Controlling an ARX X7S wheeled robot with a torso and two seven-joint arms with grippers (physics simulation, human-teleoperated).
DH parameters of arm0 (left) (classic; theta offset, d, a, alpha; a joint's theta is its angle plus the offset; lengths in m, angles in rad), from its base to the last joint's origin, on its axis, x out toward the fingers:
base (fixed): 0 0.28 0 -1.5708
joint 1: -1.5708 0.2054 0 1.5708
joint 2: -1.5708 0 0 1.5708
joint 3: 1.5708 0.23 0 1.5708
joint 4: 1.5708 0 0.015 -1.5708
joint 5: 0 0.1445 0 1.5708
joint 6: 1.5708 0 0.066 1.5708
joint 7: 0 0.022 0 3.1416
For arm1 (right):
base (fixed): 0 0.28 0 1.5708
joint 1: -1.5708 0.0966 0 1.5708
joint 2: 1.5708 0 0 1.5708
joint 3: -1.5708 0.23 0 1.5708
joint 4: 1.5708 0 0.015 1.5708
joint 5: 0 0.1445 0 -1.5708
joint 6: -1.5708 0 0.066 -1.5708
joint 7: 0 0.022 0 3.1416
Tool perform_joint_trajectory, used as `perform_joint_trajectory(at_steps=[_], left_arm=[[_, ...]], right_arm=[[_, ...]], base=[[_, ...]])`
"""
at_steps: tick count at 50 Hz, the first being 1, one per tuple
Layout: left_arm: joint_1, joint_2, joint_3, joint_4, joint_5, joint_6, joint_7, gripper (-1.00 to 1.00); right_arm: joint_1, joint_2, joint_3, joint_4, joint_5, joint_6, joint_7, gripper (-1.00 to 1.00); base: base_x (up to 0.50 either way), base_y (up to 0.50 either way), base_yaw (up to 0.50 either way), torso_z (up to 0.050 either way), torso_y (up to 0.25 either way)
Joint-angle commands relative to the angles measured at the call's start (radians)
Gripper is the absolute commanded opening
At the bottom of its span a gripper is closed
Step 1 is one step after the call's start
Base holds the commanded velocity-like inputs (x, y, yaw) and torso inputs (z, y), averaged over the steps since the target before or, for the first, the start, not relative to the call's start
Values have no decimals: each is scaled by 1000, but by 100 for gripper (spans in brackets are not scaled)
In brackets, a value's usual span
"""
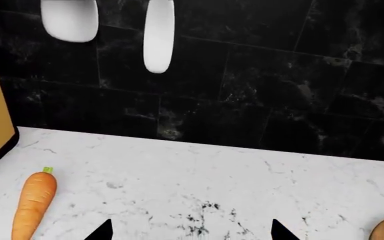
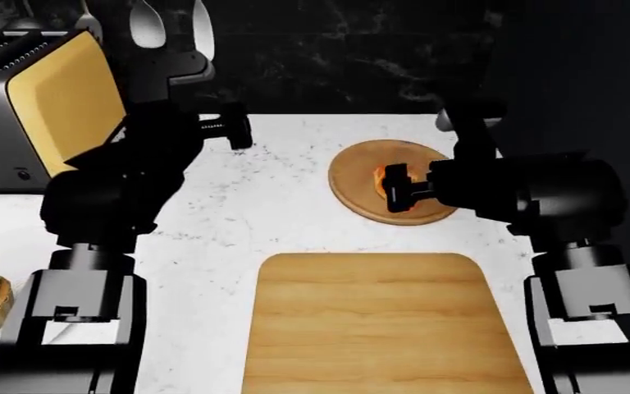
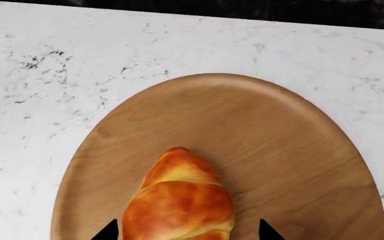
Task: From the different types of pastries on the counter, select a croissant and place it on the cutting board. Then retrieve a jar of jam from the cabinet and place it alongside the croissant on the cutting board.
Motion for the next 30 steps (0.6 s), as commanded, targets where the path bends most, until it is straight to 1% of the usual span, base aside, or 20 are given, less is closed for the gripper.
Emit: perform_joint_trajectory(at_steps=[1, 10, 11, 21, 26, 30], left_arm=[[2, 0, 11, -10, -2, 8, -1, 100], [6, -1, 17, -7, -5, 11, -4, 100], [6, -1, 18, -6, -5, 10, -4, 100], [10, -7, 22, 12, -12, 3, -10, 100], [17, -10, 22, 41, -20, -15, -16, 100], [19, -10, 25, 47, -23, -17, -18, 100]], right_arm=[[-11, -12, -27, 62, -6, -40, -23, 100], [-25, -5, -45, 45, -10, -32, -25, 100], [-29, -3, -47, 37, -11, -30, -23, -100], [-46, 15, -47, -39, -7, 3, -10, -100], [-46, 42, -5, -192, 20, 98, 20, -100], [-32, 68, 44, -349, 55, 208, 40, -100]], base=[[0, 0, 0, 0, 0], [0, 0, 0, 0, 0], [0, 0, 0, 0, 0], [0, 0, 0, 0, 0], [0, 0, 0, 0, 0], [0, 0, 0, 0, 0]])
